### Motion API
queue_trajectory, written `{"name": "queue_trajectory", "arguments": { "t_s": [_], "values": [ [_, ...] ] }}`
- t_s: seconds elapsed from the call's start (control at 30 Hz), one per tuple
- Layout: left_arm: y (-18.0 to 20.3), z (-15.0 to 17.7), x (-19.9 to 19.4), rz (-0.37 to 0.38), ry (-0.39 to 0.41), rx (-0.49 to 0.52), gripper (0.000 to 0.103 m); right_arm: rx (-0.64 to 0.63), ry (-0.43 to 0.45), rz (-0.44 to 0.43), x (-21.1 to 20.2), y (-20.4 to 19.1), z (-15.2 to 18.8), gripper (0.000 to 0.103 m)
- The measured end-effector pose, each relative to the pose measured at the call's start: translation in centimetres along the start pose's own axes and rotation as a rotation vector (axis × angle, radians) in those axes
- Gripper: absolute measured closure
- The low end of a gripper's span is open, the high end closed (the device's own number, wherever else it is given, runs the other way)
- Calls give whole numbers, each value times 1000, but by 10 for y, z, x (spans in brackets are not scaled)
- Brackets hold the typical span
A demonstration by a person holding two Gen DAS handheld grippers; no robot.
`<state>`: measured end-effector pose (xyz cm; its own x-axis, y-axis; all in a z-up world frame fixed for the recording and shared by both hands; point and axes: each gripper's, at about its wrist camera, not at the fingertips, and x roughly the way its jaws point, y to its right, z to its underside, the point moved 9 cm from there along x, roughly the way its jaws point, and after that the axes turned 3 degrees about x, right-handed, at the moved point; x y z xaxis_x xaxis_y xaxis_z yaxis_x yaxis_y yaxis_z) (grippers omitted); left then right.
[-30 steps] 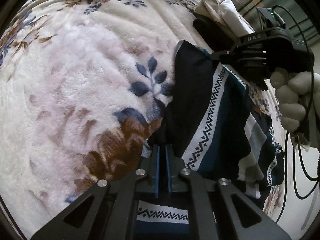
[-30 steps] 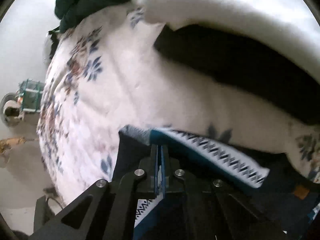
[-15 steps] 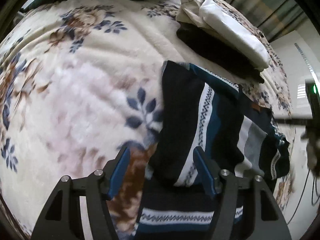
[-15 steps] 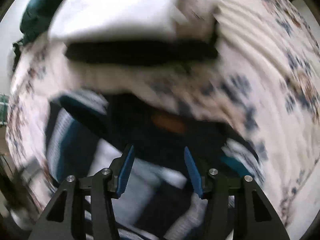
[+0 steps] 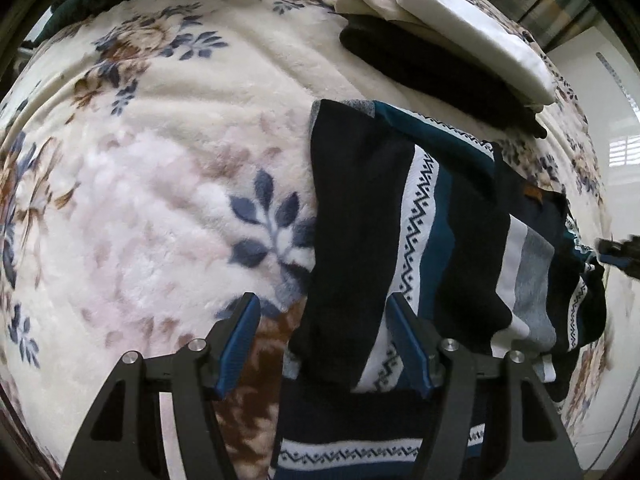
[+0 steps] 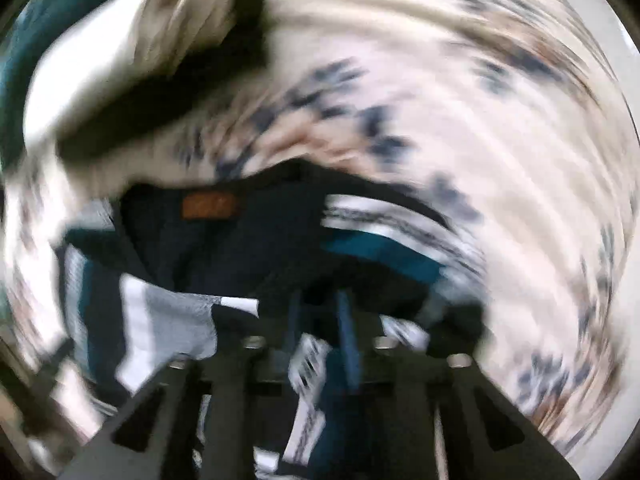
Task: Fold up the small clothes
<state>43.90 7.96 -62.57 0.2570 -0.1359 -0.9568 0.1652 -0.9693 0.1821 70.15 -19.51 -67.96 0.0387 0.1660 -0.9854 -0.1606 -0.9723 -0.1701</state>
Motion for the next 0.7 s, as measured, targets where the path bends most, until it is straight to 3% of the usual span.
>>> {"name": "queue_trajectory", "arguments": {
  "t_s": [0.13,0.23,0.27,0.33,0.37,0.4,0.43,0.5,0.6,0.7],
  "values": [
    [-1,13,3,22,-24,-36,40,171,26,-41,-45,49,33,69],
    [1,19,11,74,-28,-84,44,246,-21,-73,-34,55,85,69],
    [2,18,12,101,-20,-100,65,263,-37,-68,-27,62,95,69],
    [2,14,9,91,-1,-99,91,314,-56,-78,-9,68,108,69],
    [3,12,7,94,6,-96,95,330,-53,-105,-2,64,112,69],
    [3,9,4,107,13,-98,95,339,-42,-140,3,59,116,81],
    [2,7,0,111,20,-100,95,340,-22,-163,4,53,118,100],
    [0,7,-9,120,27,-88,96,358,24,-211,-8,44,121,100],
    [-2,10,-9,116,11,-73,96,362,85,-197,-37,43,125,100],
    [-5,11,-5,131,-11,-86,95,410,94,-194,-52,61,130,100]
  ]
}}
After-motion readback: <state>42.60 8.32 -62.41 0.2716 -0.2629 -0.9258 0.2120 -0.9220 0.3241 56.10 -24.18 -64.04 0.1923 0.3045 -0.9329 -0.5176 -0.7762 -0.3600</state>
